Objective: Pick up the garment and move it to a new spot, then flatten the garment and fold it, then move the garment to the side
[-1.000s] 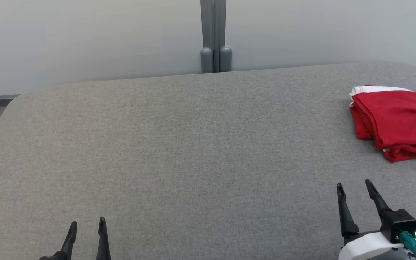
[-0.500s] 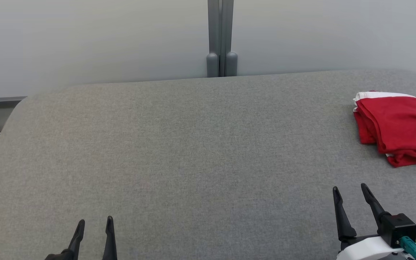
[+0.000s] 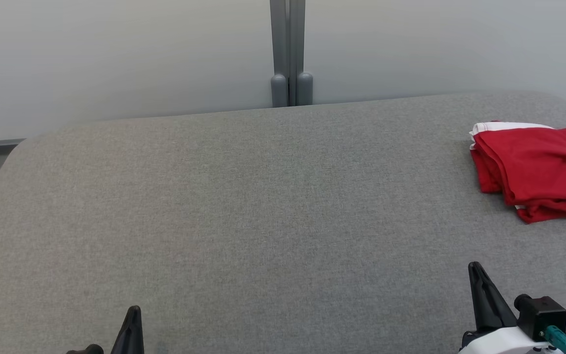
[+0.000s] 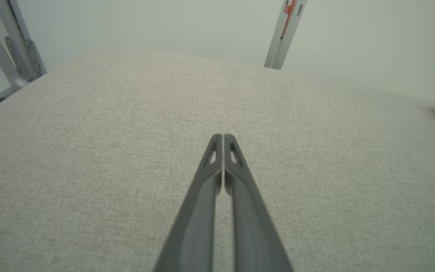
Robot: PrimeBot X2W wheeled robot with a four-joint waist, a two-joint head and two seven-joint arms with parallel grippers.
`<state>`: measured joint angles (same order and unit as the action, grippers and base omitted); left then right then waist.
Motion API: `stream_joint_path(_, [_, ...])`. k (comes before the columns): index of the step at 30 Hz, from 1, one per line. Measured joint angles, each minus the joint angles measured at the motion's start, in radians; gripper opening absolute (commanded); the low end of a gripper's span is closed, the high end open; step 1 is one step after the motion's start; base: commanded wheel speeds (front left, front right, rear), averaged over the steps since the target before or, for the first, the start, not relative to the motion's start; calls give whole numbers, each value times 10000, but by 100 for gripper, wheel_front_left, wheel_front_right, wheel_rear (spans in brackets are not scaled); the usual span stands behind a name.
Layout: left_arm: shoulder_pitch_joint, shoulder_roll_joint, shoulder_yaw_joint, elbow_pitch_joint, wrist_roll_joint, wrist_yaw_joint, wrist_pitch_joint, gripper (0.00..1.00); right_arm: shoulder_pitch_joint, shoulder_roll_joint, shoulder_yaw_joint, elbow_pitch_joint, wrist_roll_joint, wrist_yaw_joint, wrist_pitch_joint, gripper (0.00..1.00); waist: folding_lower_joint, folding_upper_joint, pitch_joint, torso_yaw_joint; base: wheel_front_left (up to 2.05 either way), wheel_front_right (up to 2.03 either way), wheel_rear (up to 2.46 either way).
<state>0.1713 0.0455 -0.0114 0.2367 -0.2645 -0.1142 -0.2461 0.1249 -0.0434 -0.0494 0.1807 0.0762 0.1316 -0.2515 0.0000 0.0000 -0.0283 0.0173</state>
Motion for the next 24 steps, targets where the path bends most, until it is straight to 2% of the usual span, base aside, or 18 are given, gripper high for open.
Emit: stream_joint_path(24, [-703,-2,359,15,-4056,-13,1057,0,-546,-36,-115,192,4671,0,1060,0,0,0,62,-33,0,0,0])
